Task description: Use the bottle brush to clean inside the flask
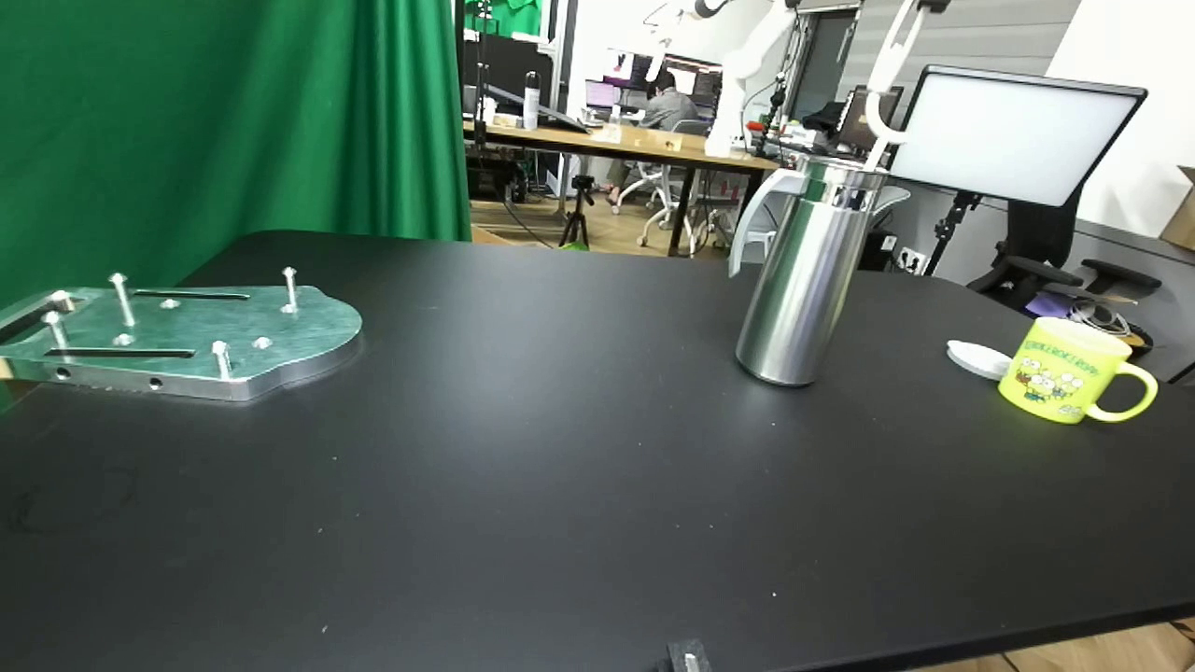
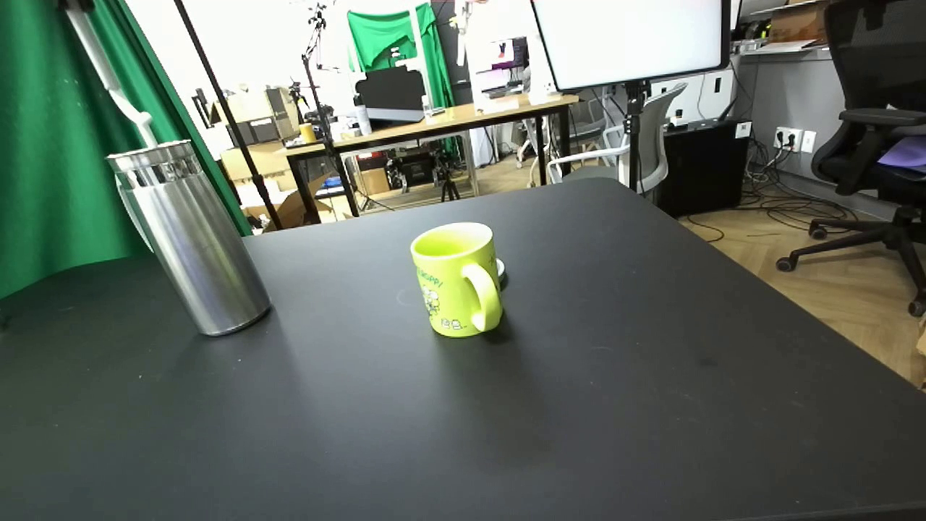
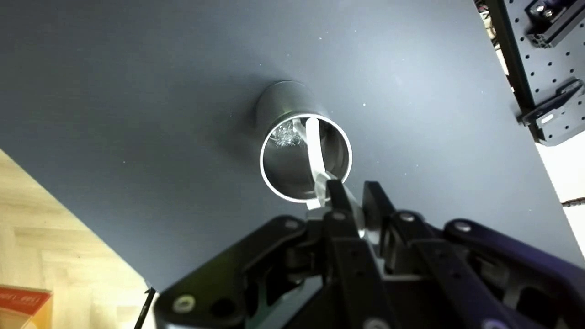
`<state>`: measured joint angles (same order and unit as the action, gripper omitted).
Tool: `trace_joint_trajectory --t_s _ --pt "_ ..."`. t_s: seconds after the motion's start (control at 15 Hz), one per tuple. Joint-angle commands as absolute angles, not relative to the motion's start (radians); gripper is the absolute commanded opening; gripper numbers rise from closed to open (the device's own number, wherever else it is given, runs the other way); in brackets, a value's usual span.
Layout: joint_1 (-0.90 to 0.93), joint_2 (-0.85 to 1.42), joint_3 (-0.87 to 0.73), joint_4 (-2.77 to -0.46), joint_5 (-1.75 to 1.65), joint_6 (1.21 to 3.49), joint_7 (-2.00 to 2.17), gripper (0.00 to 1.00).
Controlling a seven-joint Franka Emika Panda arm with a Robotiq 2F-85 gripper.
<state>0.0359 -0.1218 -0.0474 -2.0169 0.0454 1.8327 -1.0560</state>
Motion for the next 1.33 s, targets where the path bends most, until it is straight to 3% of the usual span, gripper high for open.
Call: trace_joint_trajectory --t_s 0.0,0.4,1.27 --pt "0.019 -0.055 -0.051 -2.023 0.072 1.85 -1.068 0.04" --pt "0.013 -0.034 -0.034 -2.011 0.067 1.831 -1.056 0.04" --pt "0.05 -0.207 -0.014 -1.913 0.035 1.755 -1.079 0.04"
